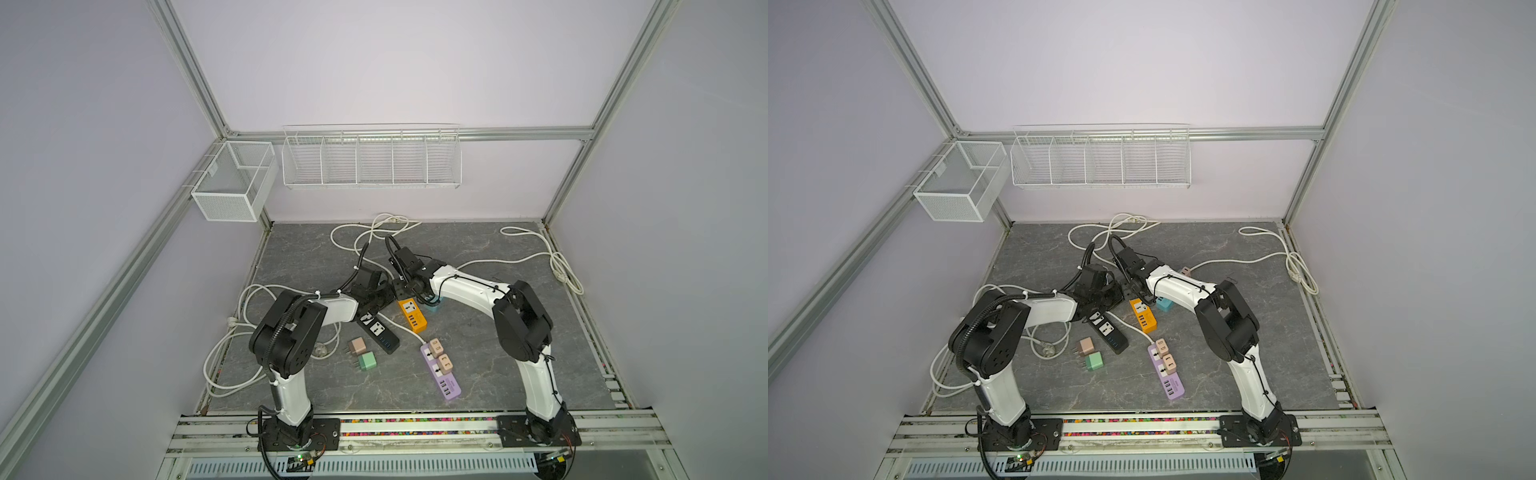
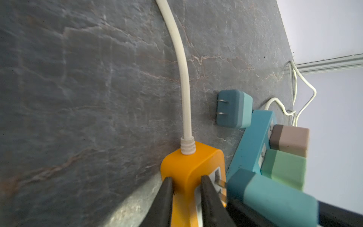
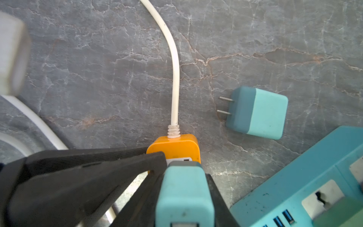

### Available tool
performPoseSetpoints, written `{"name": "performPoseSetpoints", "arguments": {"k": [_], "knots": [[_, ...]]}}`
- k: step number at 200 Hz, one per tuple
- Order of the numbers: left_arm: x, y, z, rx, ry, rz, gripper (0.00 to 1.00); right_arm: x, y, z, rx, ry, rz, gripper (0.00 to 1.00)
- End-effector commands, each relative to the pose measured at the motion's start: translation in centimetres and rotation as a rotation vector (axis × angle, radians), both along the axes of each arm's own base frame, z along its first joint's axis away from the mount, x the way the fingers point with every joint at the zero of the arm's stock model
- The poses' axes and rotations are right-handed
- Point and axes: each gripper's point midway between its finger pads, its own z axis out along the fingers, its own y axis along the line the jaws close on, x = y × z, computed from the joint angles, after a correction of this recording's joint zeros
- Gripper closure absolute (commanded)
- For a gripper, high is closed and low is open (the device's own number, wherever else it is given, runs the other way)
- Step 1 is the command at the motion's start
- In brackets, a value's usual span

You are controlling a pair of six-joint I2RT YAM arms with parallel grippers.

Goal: Pull the plug off the socket
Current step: 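Pull the teal adapter out with the right gripper while the left steadies the strip, then carry the teal adapter toward the black strip, set it down, open right gripper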

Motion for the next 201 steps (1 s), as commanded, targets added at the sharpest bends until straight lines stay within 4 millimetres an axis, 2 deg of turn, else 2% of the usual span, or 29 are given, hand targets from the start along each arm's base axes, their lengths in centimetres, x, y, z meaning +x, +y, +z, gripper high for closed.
{"name": "performPoseSetpoints", "arguments": {"k": [1, 40, 65, 94, 135, 201], "knots": [[-3.5, 2.0, -4.8, 0.126, 0.169, 0.003, 0.74, 0.1, -1.2, 3.4, 0.033, -0.047, -0.008, 0.75], [-2.3, 0.7, -2.7, 0.079, 0.126, -0.016, 0.74, -0.3, -2.3, 5.3, 0.101, -0.056, -0.025, 0.75], [-1.6, 0.2, -0.6, 0.061, 0.084, -0.03, 0.74, -1.0, -1.9, 5.9, 0.17, -0.047, -0.014, 0.75], [-1.2, 0.4, 1.8, 0.072, 0.04, -0.033, 0.73, -1.9, -1.3, 6.0, 0.249, -0.018, -0.019, 0.75], [-1.5, 2.7, 4.2, 0.062, -0.01, 0.013, 0.71, -2.7, 0.3, 5.4, 0.344, 0.023, -0.019, 0.75], [-3.2, 6.4, 6.2, 0.092, -0.073, 0.074, 0.67, -2.9, 4.6, 3.2, 0.464, 0.088, -0.008, 0.75]]}}
